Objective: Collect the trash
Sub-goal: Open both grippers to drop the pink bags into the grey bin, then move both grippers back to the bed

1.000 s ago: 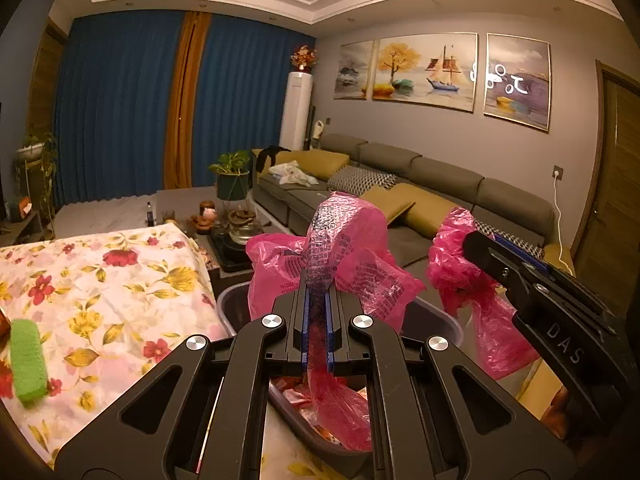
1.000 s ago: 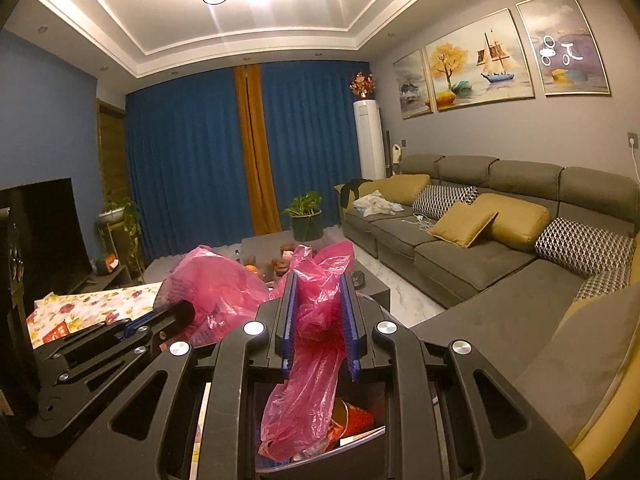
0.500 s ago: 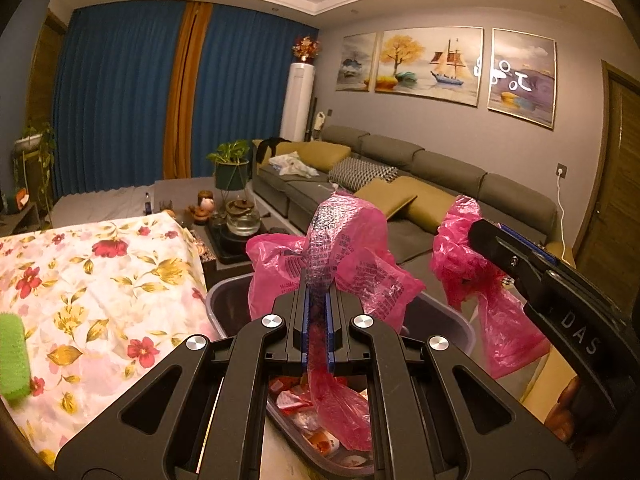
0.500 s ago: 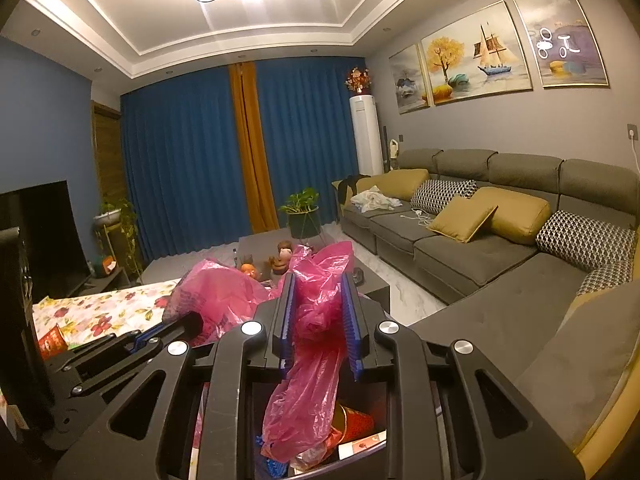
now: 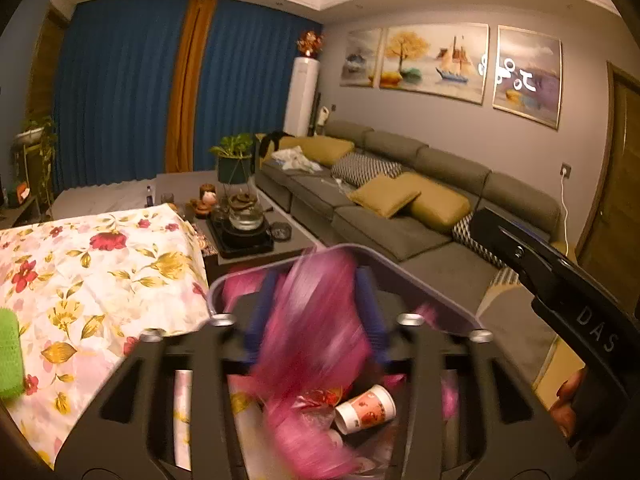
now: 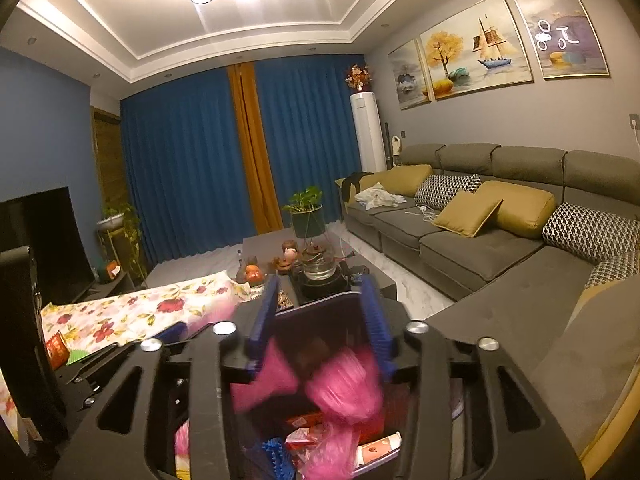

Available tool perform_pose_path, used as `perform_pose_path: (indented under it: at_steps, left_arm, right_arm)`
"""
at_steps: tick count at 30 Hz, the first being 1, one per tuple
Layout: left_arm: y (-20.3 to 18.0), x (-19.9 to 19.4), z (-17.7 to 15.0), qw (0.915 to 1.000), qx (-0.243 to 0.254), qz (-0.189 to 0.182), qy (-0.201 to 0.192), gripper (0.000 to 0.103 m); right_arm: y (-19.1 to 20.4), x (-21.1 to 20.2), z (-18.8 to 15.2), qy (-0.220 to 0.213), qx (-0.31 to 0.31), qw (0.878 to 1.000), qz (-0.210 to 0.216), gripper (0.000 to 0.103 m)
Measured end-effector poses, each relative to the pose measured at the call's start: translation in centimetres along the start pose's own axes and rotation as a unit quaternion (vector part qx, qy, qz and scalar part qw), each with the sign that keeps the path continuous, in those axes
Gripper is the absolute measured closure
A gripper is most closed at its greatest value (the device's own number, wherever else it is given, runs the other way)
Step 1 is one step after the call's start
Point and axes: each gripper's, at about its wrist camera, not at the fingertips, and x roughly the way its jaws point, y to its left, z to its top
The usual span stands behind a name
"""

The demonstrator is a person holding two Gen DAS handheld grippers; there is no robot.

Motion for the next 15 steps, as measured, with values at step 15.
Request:
perform_pose_path:
  at_steps: [15]
  left_arm:
    - [3.2, -4.9, -0.3, 0.9982, -0.018, 0.055, -0.017, 0.019]
  right_arm:
    - [0.2, -3.1, -0.2, -0.009, 0.015, 1.000, -0.004, 0.037]
